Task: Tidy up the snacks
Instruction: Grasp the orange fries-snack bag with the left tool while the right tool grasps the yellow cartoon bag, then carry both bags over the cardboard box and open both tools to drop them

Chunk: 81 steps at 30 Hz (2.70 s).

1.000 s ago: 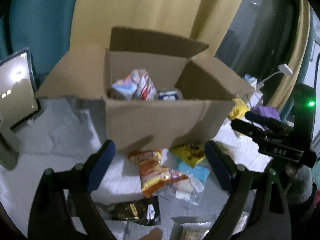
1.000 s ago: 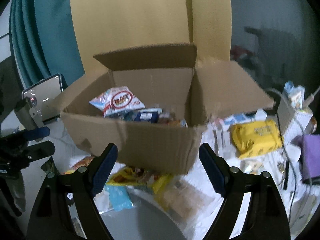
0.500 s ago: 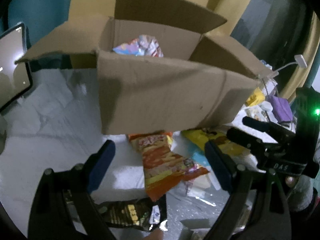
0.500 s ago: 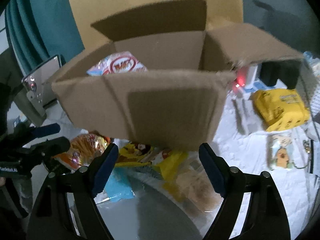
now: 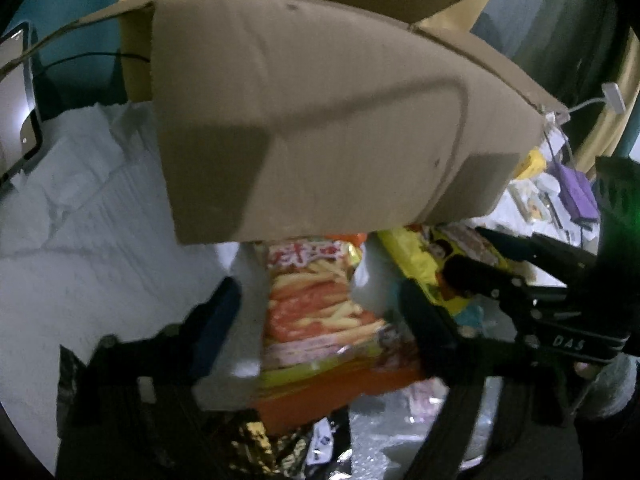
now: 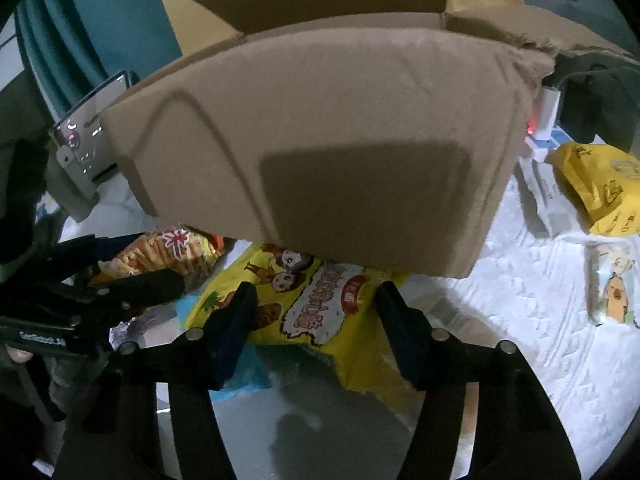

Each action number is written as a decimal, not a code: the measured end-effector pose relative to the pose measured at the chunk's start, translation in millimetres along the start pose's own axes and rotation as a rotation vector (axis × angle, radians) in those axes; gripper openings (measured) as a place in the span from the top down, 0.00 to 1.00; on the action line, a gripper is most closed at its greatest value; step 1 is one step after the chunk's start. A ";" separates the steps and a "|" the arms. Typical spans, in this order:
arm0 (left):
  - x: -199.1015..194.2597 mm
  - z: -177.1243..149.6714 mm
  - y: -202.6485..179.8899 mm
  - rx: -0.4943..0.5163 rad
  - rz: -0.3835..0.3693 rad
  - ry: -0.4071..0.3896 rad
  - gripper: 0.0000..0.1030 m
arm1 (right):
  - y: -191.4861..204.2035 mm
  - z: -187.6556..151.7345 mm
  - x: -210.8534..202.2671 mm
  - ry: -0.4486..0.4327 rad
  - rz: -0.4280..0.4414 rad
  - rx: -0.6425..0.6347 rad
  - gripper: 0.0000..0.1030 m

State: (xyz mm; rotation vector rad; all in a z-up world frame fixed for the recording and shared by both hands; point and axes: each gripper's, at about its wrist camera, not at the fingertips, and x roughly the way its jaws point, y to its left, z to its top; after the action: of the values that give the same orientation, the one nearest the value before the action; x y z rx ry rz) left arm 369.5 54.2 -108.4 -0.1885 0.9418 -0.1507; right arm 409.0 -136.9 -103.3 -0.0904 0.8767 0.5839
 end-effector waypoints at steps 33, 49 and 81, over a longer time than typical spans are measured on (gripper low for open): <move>-84.7 -38.3 -2.8 0.045 -0.008 -0.120 0.60 | 45.3 -26.4 -75.2 -0.085 0.009 -0.123 0.96; -126.4 -21.4 -11.4 0.048 -0.013 -0.229 0.60 | 60.6 3.2 -126.9 -0.200 -0.019 -0.186 0.96; -126.2 76.6 -6.8 0.090 0.031 -0.374 0.60 | 35.5 96.0 -144.5 -0.359 -0.029 -0.204 0.96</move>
State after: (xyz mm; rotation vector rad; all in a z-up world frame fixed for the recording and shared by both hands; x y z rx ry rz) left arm 358.4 81.4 36.4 -0.1133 0.5642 -0.1239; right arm 386.1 -141.8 72.3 -0.1765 0.4658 0.6379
